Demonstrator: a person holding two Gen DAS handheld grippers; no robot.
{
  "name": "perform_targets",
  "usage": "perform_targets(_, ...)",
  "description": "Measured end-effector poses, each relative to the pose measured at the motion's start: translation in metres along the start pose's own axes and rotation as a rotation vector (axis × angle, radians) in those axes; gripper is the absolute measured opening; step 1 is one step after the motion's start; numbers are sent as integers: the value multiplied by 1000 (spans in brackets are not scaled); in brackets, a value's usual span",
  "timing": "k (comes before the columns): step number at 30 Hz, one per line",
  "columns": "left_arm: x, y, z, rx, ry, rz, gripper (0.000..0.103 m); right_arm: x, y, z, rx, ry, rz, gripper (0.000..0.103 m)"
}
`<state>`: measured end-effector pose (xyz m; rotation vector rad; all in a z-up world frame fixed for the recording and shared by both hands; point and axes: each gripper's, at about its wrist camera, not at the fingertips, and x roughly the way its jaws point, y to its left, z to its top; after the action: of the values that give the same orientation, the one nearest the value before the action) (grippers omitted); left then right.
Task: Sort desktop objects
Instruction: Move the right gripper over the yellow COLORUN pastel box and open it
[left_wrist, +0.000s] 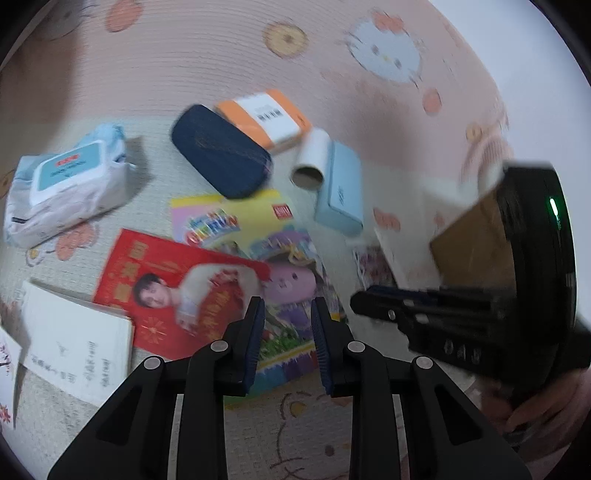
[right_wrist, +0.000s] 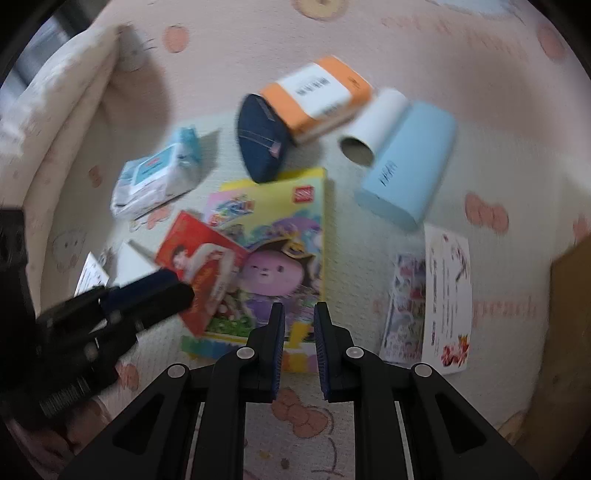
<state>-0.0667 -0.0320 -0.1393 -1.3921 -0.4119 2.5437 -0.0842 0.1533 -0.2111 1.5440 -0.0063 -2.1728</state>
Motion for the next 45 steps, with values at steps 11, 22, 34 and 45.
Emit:
perform_targets(11, 15, 13, -28, -107, 43, -44, 22, 12, -26, -21, 248, -4, 33, 13)
perform_targets(22, 23, 20, -13, -105, -14, 154, 21, 16, -17, -26, 248, 5, 11, 13)
perform_targets(34, 22, 68, -7, -245, 3, 132, 26, 25, -17, -31, 261, 8, 13, 14)
perform_targets(45, 27, 49, -21, -242, 35, 102, 47, 26, -21, -27, 264, -52, 57, 15)
